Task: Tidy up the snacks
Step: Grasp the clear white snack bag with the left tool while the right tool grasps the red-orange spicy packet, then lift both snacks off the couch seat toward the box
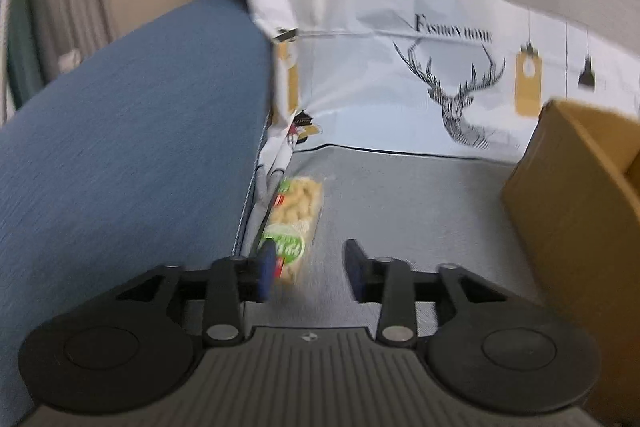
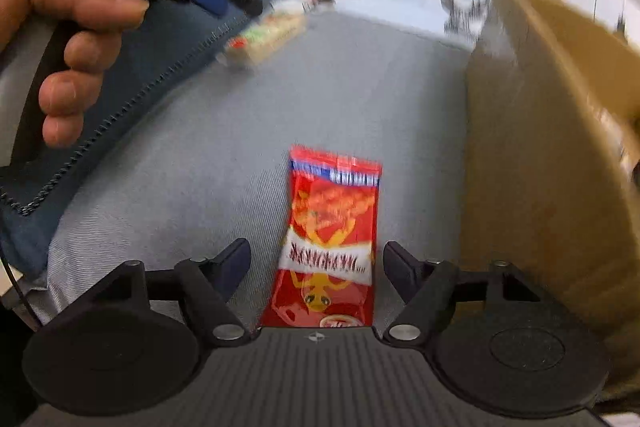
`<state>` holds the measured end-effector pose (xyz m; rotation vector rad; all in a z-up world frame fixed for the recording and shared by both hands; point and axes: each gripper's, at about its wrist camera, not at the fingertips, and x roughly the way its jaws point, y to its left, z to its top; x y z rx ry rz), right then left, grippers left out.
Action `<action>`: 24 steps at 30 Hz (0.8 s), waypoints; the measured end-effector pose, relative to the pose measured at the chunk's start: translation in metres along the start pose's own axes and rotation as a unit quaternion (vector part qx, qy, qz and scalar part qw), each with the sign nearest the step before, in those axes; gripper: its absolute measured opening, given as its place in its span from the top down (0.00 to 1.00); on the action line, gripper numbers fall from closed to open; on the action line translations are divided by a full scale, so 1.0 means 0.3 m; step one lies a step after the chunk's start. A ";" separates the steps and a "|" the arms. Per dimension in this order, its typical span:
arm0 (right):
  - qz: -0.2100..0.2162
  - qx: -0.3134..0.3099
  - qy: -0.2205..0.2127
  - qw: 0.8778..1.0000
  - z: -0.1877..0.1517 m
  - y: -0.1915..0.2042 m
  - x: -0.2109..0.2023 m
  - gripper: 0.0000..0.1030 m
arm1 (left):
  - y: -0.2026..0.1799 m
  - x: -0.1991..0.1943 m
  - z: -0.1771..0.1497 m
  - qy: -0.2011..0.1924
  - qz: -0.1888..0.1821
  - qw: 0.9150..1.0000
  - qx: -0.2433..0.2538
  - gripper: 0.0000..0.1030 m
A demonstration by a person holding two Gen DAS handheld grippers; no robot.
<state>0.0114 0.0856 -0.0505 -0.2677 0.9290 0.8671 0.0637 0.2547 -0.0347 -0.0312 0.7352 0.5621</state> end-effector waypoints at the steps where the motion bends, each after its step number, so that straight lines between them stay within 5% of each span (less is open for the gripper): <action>1: 0.006 0.015 0.007 1.000 0.001 -0.011 0.012 0.27 | -0.025 0.019 0.001 -0.001 0.011 1.000 0.019 0.46; 5: 0.005 0.015 -0.006 1.000 0.008 -0.010 0.015 0.51 | -0.102 0.099 0.002 -0.005 0.065 0.995 0.074 0.33; 11: 0.029 0.020 -0.010 0.999 0.009 -0.007 0.007 0.54 | -0.136 0.211 0.021 0.021 0.116 0.990 0.080 0.32; 16: 0.035 0.017 -0.008 0.999 0.016 -0.009 0.001 0.54 | -0.118 0.293 0.017 0.056 0.112 0.990 0.059 0.32; 19: 0.038 0.017 -0.006 0.999 0.018 -0.010 0.003 0.54 | -0.104 0.301 0.018 0.047 0.107 0.992 0.053 0.43; 20: 0.039 0.019 -0.006 0.999 0.021 -0.012 0.004 0.54 | -0.103 0.299 0.017 0.046 0.118 0.990 0.055 0.58; 24: 0.045 0.031 -0.006 0.998 0.024 -0.020 0.008 0.54 | -0.067 0.281 0.022 0.040 0.103 0.993 0.035 0.64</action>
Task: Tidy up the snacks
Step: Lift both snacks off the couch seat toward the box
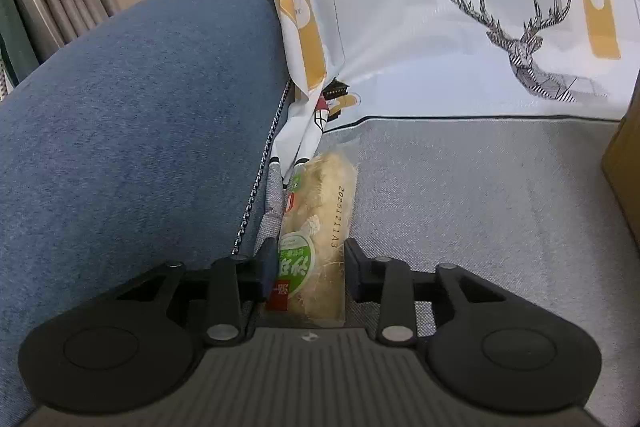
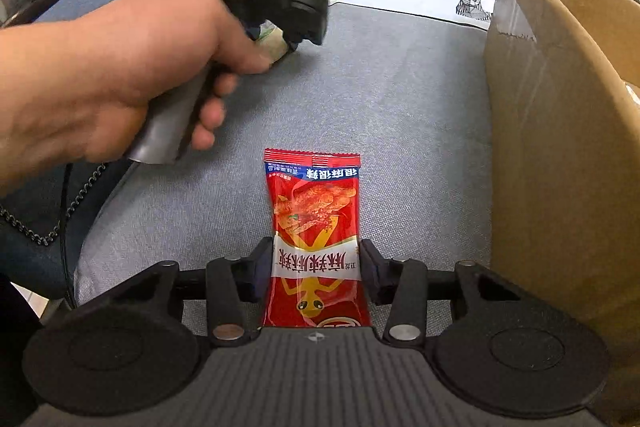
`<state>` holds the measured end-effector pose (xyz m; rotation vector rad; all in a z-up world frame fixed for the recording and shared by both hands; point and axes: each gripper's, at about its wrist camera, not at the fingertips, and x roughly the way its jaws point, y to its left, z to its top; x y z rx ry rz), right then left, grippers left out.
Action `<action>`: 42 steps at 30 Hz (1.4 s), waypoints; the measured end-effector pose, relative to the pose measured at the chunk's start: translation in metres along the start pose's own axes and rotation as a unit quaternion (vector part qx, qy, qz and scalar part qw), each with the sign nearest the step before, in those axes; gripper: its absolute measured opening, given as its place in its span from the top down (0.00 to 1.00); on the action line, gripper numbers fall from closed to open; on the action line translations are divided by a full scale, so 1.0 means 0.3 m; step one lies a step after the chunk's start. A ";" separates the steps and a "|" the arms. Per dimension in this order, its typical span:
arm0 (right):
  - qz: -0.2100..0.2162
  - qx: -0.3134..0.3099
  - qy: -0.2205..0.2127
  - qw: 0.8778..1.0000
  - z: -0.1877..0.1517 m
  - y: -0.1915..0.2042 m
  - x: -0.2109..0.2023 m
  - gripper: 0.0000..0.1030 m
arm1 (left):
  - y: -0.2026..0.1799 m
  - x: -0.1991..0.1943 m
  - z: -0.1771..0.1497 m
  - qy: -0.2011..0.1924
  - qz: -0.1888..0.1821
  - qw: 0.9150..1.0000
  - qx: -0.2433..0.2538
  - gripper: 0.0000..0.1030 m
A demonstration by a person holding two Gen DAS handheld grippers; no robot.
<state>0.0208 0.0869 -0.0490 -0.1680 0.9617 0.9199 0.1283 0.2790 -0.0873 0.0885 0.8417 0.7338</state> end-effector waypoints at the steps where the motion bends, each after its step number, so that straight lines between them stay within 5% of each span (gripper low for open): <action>1: 0.000 0.001 -0.001 1.000 0.001 0.001 0.001 0.54 | 0.003 -0.007 -0.001 -0.001 -0.002 1.000 -0.002 0.65; 5: 0.000 0.003 -0.004 1.000 0.004 0.002 0.005 0.54 | 0.033 -0.054 0.012 -0.004 -0.021 0.999 -0.036 0.71; 9: -0.003 0.004 -0.007 1.000 -0.007 0.008 -0.004 0.54 | 0.087 -0.146 0.013 0.004 -0.080 0.993 -0.085 0.71; 14: -0.002 0.006 -0.009 1.000 -0.010 0.007 -0.004 0.54 | 0.140 -0.289 -0.038 0.046 -0.165 0.980 -0.104 0.71; 18: -0.004 0.008 -0.009 1.000 -0.011 0.009 -0.009 0.54 | 0.178 -0.400 -0.157 0.086 -0.193 0.971 -0.109 0.71; 25: -0.002 0.029 0.000 1.000 -0.012 -0.010 -0.024 0.52 | 0.244 -0.370 -0.339 0.194 -0.254 0.923 -0.216 0.69; 33: 0.008 0.021 0.003 1.000 -0.020 -0.010 -0.033 0.47 | 0.225 -0.338 -0.317 0.198 -0.239 0.925 -0.219 0.46; 42: 0.002 0.011 0.002 1.000 -0.019 0.004 -0.017 0.41 | 0.154 -0.317 -0.313 0.210 -0.217 0.940 -0.157 0.45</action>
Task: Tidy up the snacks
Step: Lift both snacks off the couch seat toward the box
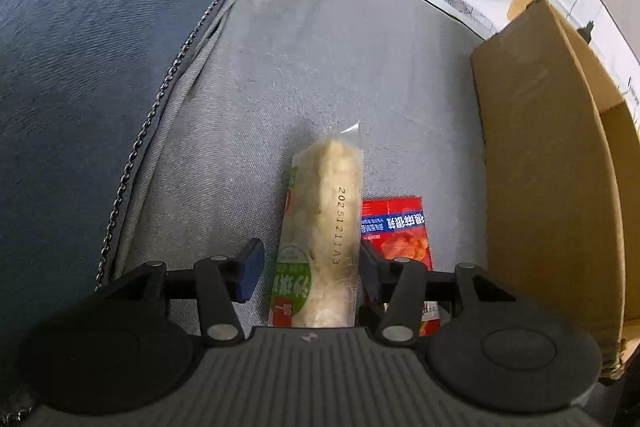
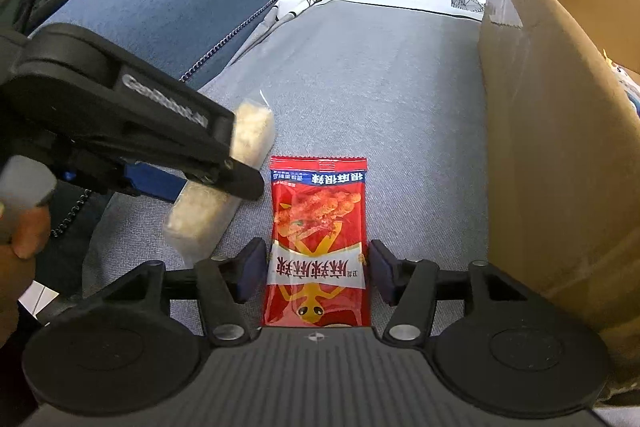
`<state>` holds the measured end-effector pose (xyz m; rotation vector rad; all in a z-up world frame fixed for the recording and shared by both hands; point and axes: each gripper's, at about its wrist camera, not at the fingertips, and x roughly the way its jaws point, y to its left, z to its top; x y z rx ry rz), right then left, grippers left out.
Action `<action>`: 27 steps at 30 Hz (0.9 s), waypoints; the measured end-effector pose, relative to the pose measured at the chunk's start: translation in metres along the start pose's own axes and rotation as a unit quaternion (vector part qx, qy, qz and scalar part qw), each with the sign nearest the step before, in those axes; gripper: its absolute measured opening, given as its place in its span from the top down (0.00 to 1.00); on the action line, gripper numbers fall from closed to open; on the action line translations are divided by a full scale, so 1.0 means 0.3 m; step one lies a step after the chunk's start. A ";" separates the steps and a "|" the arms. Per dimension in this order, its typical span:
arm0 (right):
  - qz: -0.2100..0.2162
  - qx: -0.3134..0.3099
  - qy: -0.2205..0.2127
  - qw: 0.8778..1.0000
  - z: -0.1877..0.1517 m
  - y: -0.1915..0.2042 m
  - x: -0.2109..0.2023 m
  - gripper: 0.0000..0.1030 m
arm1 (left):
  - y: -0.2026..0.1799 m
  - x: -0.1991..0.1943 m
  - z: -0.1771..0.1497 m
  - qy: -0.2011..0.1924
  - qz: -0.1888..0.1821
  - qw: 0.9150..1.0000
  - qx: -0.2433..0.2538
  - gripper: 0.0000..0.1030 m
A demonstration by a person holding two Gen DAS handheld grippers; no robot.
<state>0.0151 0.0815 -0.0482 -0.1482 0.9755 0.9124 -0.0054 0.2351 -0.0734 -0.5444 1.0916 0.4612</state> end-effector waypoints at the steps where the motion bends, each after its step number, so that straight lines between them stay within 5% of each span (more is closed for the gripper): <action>1: -0.001 -0.003 0.000 1.000 -0.002 0.004 0.000 0.41 | -0.004 0.001 0.001 0.000 0.001 1.000 0.004 0.45; 9: -0.007 -0.028 0.000 1.000 -0.007 0.033 0.010 0.33 | -0.015 0.002 0.004 0.001 0.002 1.000 0.011 0.40; 27: -0.010 -0.033 0.000 0.999 -0.010 0.033 0.008 0.34 | -0.057 0.016 0.000 0.007 0.013 0.999 0.044 0.33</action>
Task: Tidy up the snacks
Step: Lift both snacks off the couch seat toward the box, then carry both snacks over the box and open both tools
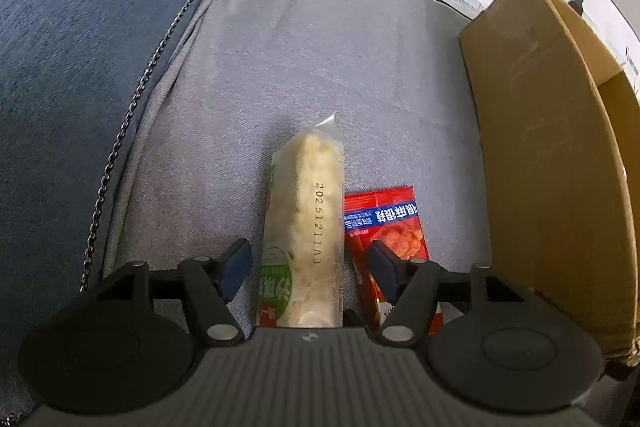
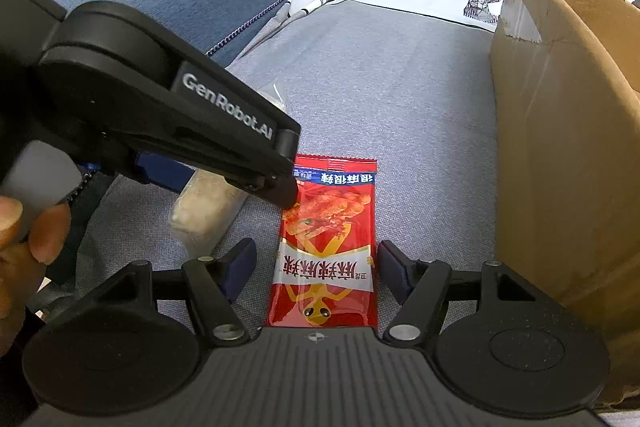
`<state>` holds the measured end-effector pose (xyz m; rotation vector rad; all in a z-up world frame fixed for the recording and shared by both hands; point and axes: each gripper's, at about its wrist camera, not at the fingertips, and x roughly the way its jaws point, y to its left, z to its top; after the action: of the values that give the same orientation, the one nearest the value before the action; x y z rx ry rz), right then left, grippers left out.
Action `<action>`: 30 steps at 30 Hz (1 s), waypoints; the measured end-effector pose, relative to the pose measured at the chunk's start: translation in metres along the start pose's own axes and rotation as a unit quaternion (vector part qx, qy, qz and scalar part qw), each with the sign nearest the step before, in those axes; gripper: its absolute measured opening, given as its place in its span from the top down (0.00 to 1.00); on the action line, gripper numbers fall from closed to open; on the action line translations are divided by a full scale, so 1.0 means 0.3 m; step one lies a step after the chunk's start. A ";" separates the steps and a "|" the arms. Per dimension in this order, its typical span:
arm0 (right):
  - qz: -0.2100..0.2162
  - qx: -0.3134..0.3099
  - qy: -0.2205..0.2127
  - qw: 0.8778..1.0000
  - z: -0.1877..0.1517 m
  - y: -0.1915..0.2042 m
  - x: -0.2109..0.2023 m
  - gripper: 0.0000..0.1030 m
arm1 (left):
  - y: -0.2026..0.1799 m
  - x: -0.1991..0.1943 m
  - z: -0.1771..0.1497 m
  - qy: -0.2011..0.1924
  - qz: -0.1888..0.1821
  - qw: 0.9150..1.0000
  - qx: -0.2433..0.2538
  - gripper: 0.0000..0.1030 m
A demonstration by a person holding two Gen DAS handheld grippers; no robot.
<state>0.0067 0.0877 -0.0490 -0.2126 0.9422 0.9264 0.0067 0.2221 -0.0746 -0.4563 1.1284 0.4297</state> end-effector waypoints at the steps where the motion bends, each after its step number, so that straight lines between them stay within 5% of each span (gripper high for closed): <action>1: -0.002 -0.004 0.000 1.000 -0.001 0.002 0.000 0.36 | -0.007 0.002 0.000 -0.002 0.005 1.000 0.007 0.33; 3: -0.019 -0.016 -0.004 1.000 -0.005 0.009 0.000 0.51 | -0.020 0.003 -0.001 -0.005 0.010 1.000 0.022 0.43; 5: -0.021 -0.024 -0.008 0.999 -0.007 0.011 -0.004 0.53 | -0.026 -0.003 -0.001 -0.010 0.006 0.999 0.029 0.58; 9: -0.021 -0.019 -0.017 0.999 -0.007 0.008 -0.020 0.55 | -0.018 -0.033 0.007 -0.032 0.010 0.999 0.021 0.71; 17: -0.022 0.004 -0.073 0.997 -0.002 -0.006 -0.117 0.55 | 0.005 -0.151 0.001 -0.103 -0.024 0.994 -0.017 0.71; 30: -0.020 0.000 -0.185 0.983 0.063 -0.028 -0.348 0.55 | 0.026 -0.330 0.001 -0.205 -0.087 0.973 -0.065 0.71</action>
<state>-0.0017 0.0313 0.0408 -0.0543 0.5921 0.8903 -0.0336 0.2192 0.0160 -0.5475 0.6567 0.4220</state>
